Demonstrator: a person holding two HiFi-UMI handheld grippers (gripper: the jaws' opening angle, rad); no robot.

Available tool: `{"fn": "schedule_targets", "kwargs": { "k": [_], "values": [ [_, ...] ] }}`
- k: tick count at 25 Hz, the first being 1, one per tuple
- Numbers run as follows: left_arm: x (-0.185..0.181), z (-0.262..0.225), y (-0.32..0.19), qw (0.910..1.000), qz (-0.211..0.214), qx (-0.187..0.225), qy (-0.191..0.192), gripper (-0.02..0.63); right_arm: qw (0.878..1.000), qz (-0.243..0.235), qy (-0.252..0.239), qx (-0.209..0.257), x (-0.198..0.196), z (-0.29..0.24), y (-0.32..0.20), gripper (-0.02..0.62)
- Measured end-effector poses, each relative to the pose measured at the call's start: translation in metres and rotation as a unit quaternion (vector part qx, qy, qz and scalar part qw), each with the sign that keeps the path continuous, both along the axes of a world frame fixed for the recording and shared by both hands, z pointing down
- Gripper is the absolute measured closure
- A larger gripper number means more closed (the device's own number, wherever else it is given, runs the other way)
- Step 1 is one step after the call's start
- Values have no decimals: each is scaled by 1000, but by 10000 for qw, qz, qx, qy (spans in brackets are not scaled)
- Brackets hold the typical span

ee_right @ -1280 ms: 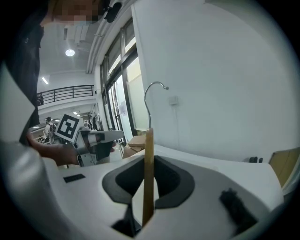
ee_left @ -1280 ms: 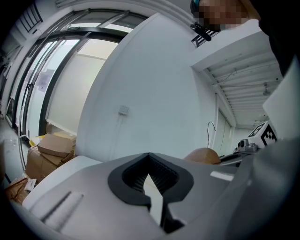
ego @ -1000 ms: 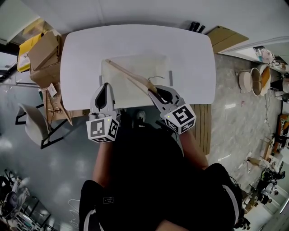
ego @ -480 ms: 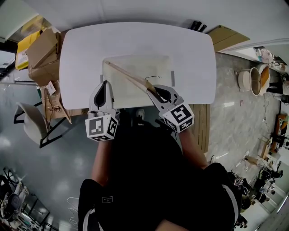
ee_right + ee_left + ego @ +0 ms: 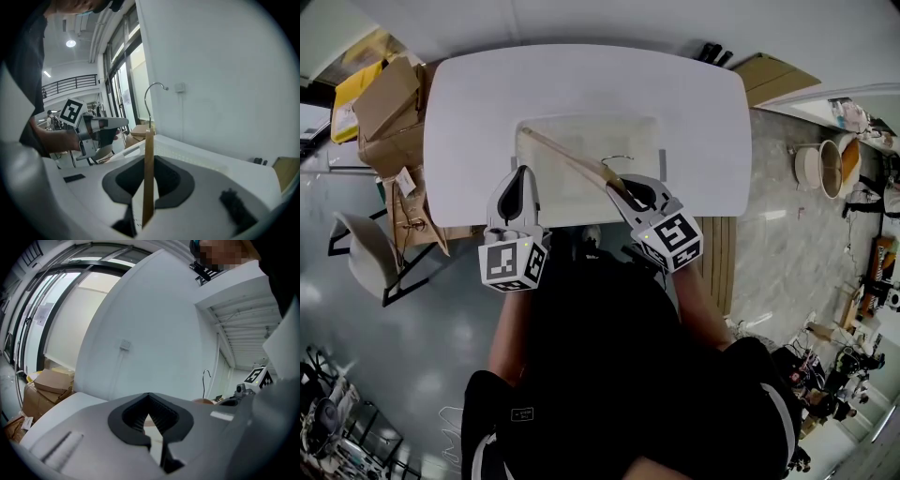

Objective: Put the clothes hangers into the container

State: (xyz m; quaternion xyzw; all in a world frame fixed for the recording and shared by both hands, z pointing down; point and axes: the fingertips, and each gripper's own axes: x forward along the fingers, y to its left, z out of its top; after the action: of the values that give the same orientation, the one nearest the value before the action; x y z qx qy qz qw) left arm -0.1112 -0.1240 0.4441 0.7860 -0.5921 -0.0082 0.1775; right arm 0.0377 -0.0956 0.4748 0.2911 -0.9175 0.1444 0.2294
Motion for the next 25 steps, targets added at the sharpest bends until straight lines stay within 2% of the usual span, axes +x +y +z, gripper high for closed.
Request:
{"fn": "schedule_targets", "kwargs": {
  "k": [15, 25],
  "values": [
    [1, 7, -4, 10000, 52, -78, 16, 603, 9992, -101, 338, -190, -2, 19, -3, 532],
    [3, 13, -7, 9999, 39, -140, 43, 603, 9987, -144, 393, -304, -1, 29, -6, 532]
  ]
}}
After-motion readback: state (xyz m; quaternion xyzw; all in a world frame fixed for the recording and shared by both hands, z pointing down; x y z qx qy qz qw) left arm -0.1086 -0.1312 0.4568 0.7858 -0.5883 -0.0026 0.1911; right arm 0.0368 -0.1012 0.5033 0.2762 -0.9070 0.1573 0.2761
